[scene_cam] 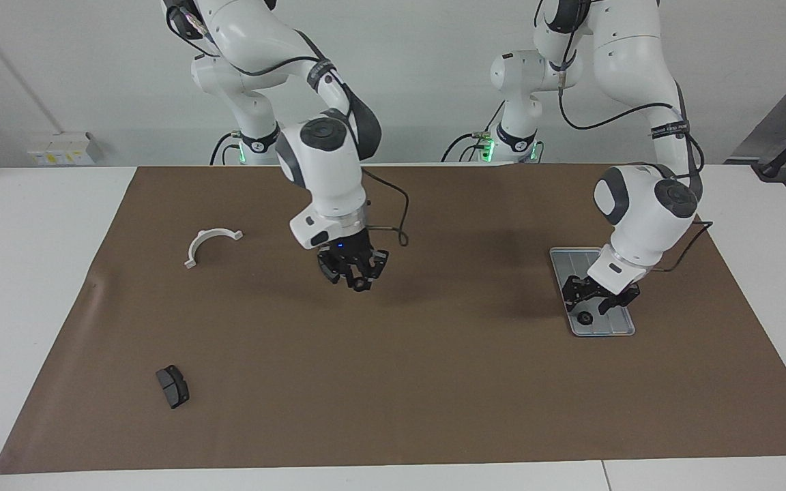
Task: Pick bearing gear from pile to tray
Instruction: 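Carry the third gear to the center with the right gripper and release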
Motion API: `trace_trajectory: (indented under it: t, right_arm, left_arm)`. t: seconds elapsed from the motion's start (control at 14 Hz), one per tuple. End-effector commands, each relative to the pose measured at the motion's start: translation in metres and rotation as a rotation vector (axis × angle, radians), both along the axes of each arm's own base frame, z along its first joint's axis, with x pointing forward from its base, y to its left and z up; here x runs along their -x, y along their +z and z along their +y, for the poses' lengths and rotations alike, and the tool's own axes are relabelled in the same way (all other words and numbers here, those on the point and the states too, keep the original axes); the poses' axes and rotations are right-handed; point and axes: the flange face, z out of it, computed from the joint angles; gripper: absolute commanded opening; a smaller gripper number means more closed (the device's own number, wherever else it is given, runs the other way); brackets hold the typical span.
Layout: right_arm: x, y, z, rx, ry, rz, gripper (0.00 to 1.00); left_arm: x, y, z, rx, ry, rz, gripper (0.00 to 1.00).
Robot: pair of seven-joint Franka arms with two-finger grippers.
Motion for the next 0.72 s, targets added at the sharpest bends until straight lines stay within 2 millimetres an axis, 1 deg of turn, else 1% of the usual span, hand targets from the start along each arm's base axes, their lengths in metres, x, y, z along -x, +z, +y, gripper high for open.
trace_trajectory:
  t: [0.0,0.07,0.21,0.36,0.5,0.57,0.64]
  right_arm:
    - [-0.014,-0.045,0.046,0.023,-0.055,-0.036,0.00]
    - [-0.009,-0.053,0.059,0.024,-0.065,-0.062,0.00]
    - [-0.007,-0.068,0.065,0.028,-0.072,-0.077,0.00]
    - [-0.003,-0.074,0.073,0.012,-0.062,-0.081,0.00]
    - [-0.001,-0.075,0.076,-0.006,-0.053,-0.092,0.01]
    - [0.002,-0.081,0.076,-0.004,-0.048,-0.087,0.04]
    - [0.006,-0.088,0.078,-0.003,-0.039,-0.084,0.10]
  left_arm:
    - [0.004,0.021,-0.031,0.014,0.050,0.016,0.77]
    - [0.006,0.023,-0.047,0.017,0.072,0.015,0.77]
    - [0.011,0.023,-0.078,0.022,0.100,0.016,0.76]
    - [0.017,0.023,-0.101,0.024,0.116,0.020,0.76]
    - [0.020,0.023,-0.113,0.026,0.118,0.020,0.75]
    - [0.020,0.023,-0.116,0.029,0.131,0.018,0.75]
    - [0.022,0.023,-0.125,0.028,0.137,0.020,0.74]
